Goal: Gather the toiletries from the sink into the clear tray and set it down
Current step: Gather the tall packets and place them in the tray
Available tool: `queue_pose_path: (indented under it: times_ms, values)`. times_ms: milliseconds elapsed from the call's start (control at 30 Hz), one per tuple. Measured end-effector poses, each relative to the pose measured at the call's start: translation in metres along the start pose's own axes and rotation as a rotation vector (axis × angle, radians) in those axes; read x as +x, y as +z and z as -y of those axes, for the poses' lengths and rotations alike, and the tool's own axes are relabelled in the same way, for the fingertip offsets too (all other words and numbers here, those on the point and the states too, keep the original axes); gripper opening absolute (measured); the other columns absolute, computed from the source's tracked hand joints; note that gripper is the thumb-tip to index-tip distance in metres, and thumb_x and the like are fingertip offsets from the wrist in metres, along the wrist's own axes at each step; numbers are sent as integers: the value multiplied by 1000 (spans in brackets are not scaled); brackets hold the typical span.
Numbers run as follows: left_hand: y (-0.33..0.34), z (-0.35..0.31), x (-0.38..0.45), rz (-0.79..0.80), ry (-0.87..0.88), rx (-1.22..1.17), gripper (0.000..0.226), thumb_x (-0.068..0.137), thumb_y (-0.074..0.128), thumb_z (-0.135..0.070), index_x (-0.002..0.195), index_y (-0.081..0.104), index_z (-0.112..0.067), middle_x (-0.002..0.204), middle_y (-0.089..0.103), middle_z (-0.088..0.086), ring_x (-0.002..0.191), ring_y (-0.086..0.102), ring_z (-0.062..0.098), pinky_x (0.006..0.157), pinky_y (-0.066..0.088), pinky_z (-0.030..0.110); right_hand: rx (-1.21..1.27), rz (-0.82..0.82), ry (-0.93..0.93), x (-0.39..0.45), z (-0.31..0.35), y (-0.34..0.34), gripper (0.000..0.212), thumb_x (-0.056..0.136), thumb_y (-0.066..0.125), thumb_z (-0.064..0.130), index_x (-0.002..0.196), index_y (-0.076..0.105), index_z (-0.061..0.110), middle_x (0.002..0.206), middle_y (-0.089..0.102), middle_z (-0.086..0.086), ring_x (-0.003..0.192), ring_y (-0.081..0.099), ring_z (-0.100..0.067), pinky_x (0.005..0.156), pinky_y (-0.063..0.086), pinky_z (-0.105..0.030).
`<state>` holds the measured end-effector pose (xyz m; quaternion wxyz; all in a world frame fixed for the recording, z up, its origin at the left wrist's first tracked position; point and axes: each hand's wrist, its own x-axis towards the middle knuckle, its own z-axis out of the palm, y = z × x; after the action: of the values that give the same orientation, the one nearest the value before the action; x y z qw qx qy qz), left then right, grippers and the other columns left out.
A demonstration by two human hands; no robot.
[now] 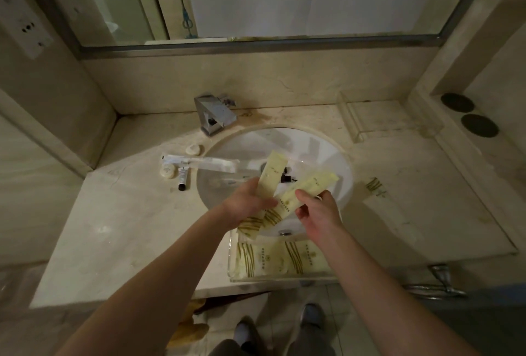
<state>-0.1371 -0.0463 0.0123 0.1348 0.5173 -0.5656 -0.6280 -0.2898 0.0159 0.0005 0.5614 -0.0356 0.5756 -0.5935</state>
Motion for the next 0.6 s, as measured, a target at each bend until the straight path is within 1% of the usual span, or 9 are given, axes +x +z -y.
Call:
queue_pose_path:
  times_ms: [67, 133, 167, 233, 300, 367, 433, 533, 600]
  values:
    - [0, 0, 0, -19, 36, 121, 58, 79, 73, -14, 130, 45, -15, 114, 61, 7, 99, 64, 24, 82, 58, 39, -52, 33, 8, 0, 2, -4, 33, 81, 71, 6, 111, 58, 10, 102, 68, -10, 82, 65, -21, 54, 51, -25]
    - [-4, 0, 0, -44, 67, 237, 60, 80, 72, -15, 133, 44, -16, 115, 57, 4, 100, 61, 21, 79, 56, 32, -182, -3, -32, 3, 6, -12, 39, 80, 73, 16, 114, 55, 15, 104, 67, -9, 84, 66, -23, 58, 51, -29]
    - [-6, 0, 0, -41, 76, 276, 62, 80, 72, -16, 135, 43, -17, 116, 57, 3, 102, 59, 20, 80, 55, 31, -262, -38, -65, 5, 9, -17, 45, 80, 73, 20, 119, 51, 17, 107, 65, -7, 86, 65, -23, 61, 51, -30]
    - [-10, 1, 1, -14, 82, 367, 62, 80, 71, -15, 135, 43, -17, 117, 57, 5, 108, 57, 23, 89, 53, 37, -433, -63, -147, 7, 15, -27, 53, 83, 69, 21, 128, 42, 24, 113, 56, -4, 91, 61, -20, 66, 51, -30]
    - [-12, -1, 0, 29, 66, 477, 52, 82, 69, -15, 129, 47, -15, 115, 57, 8, 107, 58, 25, 91, 53, 40, -625, 19, -207, 6, 18, -34, 51, 86, 64, 16, 132, 43, 28, 115, 52, -5, 94, 58, -19, 69, 52, -30]
    - [-10, -2, 2, 55, 52, 558, 47, 82, 67, -17, 125, 50, -14, 113, 58, 8, 105, 59, 25, 90, 54, 40, -777, 120, -199, 5, 15, -36, 47, 87, 61, 11, 129, 50, 27, 115, 52, -3, 95, 60, -20, 74, 56, -34]
    - [-5, -2, 3, 55, 52, 595, 45, 83, 66, -16, 124, 50, -14, 111, 57, 6, 103, 58, 24, 87, 53, 37, -894, 195, -194, 5, 9, -37, 38, 86, 61, 9, 120, 58, 25, 118, 53, 1, 96, 60, -19, 75, 56, -33]
    - [4, 3, 7, 52, 33, 562, 41, 86, 60, -12, 124, 47, -12, 106, 52, 5, 98, 55, 21, 74, 48, 28, -985, 197, -192, 7, 0, -39, 28, 85, 62, 10, 109, 63, 24, 120, 55, 5, 94, 61, -15, 75, 57, -32]
    - [10, 7, 9, 47, 23, 552, 36, 88, 57, -12, 122, 46, -11, 104, 50, 5, 97, 53, 21, 74, 45, 28, -991, 166, -172, 8, -4, -38, 28, 84, 63, 9, 108, 61, 24, 116, 57, 4, 91, 62, -15, 74, 57, -32]
